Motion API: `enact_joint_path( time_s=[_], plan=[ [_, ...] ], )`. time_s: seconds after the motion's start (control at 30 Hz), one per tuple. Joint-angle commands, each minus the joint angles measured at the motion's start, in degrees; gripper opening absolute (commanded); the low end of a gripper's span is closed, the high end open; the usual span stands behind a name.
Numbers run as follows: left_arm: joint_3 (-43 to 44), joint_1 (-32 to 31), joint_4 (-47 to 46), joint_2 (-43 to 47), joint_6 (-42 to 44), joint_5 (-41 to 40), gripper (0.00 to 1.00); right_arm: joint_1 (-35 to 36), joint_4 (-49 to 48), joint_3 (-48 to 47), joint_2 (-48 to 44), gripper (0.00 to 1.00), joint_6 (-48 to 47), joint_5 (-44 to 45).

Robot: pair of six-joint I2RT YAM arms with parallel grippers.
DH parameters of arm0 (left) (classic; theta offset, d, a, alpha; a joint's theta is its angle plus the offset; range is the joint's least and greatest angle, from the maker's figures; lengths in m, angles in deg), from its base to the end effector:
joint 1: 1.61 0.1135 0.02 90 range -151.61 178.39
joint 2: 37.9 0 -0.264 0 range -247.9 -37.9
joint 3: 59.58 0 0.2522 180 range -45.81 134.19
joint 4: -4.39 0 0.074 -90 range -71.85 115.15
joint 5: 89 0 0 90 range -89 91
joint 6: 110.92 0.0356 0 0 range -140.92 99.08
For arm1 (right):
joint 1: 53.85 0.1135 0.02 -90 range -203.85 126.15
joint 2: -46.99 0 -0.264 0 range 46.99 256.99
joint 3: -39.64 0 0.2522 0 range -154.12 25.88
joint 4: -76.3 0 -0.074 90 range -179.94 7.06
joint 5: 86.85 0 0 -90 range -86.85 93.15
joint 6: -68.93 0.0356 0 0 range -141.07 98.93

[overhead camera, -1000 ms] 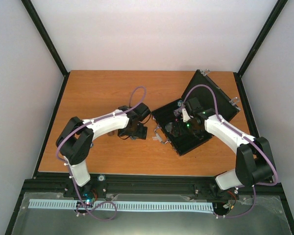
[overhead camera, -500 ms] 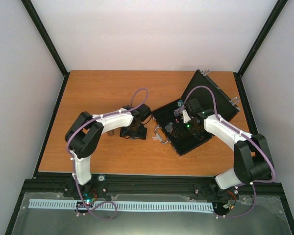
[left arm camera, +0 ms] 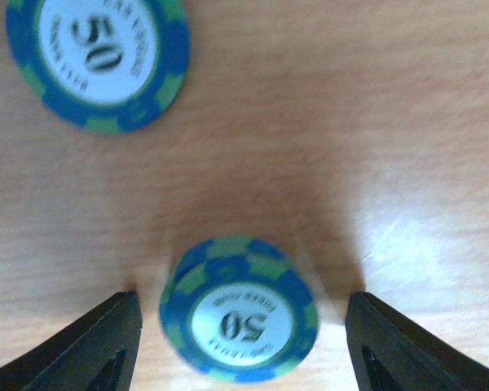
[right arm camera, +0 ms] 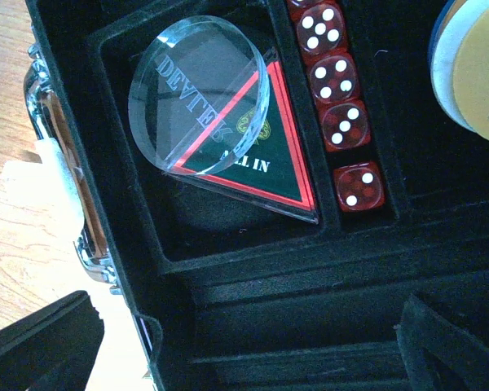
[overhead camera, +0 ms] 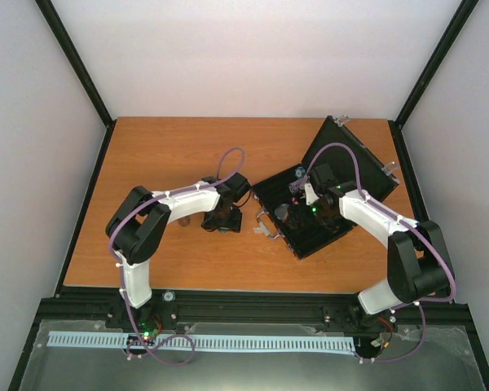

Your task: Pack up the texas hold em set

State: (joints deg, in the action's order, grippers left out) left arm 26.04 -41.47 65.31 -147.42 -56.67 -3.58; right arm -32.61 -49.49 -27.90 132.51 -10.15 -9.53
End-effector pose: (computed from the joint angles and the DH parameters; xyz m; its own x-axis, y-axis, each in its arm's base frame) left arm 0.2695 -0.2213 0.1511 -0.9905 0.0683 -0.1197 0.0674 0.9977 0.0118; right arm 0.2512 0.1060 0.1953 -0.9501 -0.1710 -0.2607 -0.2404 0.9343 0.2631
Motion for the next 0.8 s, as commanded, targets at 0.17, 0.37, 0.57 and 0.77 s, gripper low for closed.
enact_joint_path(
  time_s=[0.17,0.37,0.57,0.77],
  plan=[
    [-3.4,0.5,1.1,0.7,1.5,-1.3,0.73,-0.5,-1.1,0.5,1.1,1.00,-0.5,-1.1],
    [-0.3,0.6,0.8,-1.8,3.2,-2.8,0.74,-0.5,-1.1,1.1,1.1,1.00,-0.6,-0.7],
    [1.0,1.7,0.5,-3.1,3.5,-2.6,0.57,-0.5,-1.2,1.1,1.0,1.00,-0.5,-0.8],
    [-0.4,1.8,0.9,-2.9,3.8,-2.1,0.52,-0.5,-1.2,1.3,0.8,1.00,-0.6,-0.6]
  ],
)
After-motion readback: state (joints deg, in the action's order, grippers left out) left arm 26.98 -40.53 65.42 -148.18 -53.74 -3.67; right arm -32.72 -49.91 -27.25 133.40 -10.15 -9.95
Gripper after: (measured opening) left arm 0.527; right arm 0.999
